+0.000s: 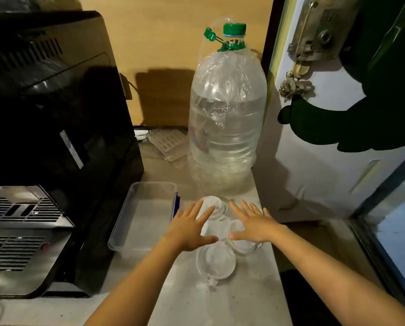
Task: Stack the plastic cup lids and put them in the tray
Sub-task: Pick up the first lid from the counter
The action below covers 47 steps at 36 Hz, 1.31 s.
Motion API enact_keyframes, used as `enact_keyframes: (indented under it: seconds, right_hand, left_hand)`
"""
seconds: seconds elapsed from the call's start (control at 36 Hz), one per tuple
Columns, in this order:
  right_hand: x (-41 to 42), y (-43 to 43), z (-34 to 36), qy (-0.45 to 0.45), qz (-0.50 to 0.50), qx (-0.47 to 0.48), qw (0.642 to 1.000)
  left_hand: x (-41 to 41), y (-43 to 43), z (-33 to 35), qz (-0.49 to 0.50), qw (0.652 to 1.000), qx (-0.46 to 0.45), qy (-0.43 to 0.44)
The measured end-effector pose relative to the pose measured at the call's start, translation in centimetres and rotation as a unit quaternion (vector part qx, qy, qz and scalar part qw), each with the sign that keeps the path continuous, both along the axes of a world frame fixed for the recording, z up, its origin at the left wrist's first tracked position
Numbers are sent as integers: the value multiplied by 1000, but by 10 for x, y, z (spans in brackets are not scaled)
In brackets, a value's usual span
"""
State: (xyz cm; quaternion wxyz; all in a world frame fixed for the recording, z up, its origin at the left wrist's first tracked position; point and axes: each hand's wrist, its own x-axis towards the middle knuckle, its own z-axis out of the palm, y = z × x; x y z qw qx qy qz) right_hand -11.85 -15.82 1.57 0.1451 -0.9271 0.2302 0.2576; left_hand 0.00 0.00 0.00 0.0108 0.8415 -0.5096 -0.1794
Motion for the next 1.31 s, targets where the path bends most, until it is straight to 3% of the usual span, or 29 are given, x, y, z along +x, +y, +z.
enact_keyframes:
  seconds: [0.33,0.61,0.89,1.03,1.14,1.22,1.31]
  right_hand:
    - [-6,-2,-30,34,3,9,999]
    - [-2,-6,-45,11,14,-11,1000]
    - [0,-4,-50,-43,13,-39,998]
    - [2,-7,-32,-88,-12,-26,996]
    - [7,-11,2,-169,-37,0,985]
    - [14,-11,31,-258,-76,73,960]
    - [18,-7,58,-350,-100,174,915]
  left_hand:
    - [-8,0,-25,-14,999,32,3]
    - [-12,0,-26,-20,999,30,23]
    - [-11,1,-21,0,999,-6,49]
    - [-6,1,-14,35,991,-60,118]
    - [0,-2,-4,87,955,-122,255]
    - [-1,-5,12,124,889,-202,392]
    - [-1,-9,20,168,834,-223,477]
